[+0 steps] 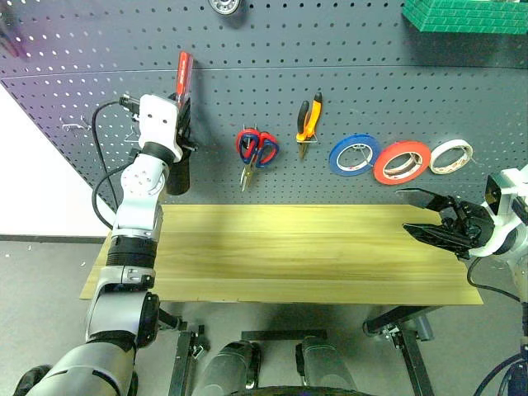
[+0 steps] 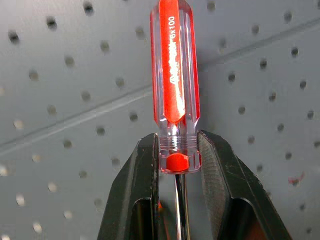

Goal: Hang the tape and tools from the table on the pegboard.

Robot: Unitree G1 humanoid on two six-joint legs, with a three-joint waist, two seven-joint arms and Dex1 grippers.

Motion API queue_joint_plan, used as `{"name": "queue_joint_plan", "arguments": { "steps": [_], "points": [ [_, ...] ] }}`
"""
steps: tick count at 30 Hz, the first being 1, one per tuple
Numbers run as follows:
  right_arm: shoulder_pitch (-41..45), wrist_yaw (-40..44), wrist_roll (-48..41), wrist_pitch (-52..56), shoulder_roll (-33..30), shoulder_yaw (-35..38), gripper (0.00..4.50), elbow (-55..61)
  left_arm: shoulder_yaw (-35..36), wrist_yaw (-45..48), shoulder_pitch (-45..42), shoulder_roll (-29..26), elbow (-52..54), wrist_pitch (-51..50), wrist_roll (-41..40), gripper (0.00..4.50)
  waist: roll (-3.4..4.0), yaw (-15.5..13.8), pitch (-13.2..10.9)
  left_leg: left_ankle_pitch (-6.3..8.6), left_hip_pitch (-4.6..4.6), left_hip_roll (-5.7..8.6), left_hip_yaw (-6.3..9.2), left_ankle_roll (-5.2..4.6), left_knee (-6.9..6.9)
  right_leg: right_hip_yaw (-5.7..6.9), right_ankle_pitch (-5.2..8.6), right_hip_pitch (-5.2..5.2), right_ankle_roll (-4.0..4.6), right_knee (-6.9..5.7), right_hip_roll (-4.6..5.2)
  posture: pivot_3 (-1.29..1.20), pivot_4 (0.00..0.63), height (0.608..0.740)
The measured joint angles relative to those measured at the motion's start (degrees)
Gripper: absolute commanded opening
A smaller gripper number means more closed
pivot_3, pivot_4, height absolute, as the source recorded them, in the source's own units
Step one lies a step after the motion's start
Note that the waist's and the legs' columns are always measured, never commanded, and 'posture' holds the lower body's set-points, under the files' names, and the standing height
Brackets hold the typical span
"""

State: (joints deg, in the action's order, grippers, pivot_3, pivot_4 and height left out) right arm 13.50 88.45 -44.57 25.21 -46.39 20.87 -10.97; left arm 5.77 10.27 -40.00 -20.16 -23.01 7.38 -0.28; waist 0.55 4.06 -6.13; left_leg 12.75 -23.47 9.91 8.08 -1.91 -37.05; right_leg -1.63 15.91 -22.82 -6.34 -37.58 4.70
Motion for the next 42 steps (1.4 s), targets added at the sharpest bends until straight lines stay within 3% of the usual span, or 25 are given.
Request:
{"name": "queue_joint_plan", "arguments": {
  "steps": [20, 31, 42],
  "points": [
    [0.6, 0.3, 1.2, -0.4, -0.8, 0.0, 4.5, -1.6, 1.6, -2.9, 7.9, -0.2, 7.8, -7.0, -0.4, 0.8, 0.0, -0.1, 0.0, 0.01, 0.0, 0.0, 0.01, 0.0, 0.0, 0.0, 0.0, -0.01, 0.0, -0.02, 0.0, -0.15, 0.075, 0.74],
    [0.4, 0.3, 1.2, -0.4, -0.8, 0.0, 4.5, -1.6, 2.0, -2.8, 8.0, 0.2, 7.2, -7.3, -1.7, 4.49, 0.0, -0.1, 0.0, 0.01, 0.0, 0.0, 0.01, 0.0, 0.0, 0.0, 0.0, 0.0, 0.0, -0.02, 0.01, -0.16, 0.075, 0.74],
    [0.8, 0.6, 1.7, -0.6, -0.8, 0.0, 4.5, -2.9, 1.8, -3.6, 7.4, 0.4, 15.1, -7.1, -1.2, 4.49, 0.01, -0.1, 0.0, 0.01, 0.0, 0.0, 0.01, 0.0, -0.01, 0.0, 0.0, 0.01, 0.0, -0.02, 0.01, -0.14, 0.066, 0.74]
  ]
}}
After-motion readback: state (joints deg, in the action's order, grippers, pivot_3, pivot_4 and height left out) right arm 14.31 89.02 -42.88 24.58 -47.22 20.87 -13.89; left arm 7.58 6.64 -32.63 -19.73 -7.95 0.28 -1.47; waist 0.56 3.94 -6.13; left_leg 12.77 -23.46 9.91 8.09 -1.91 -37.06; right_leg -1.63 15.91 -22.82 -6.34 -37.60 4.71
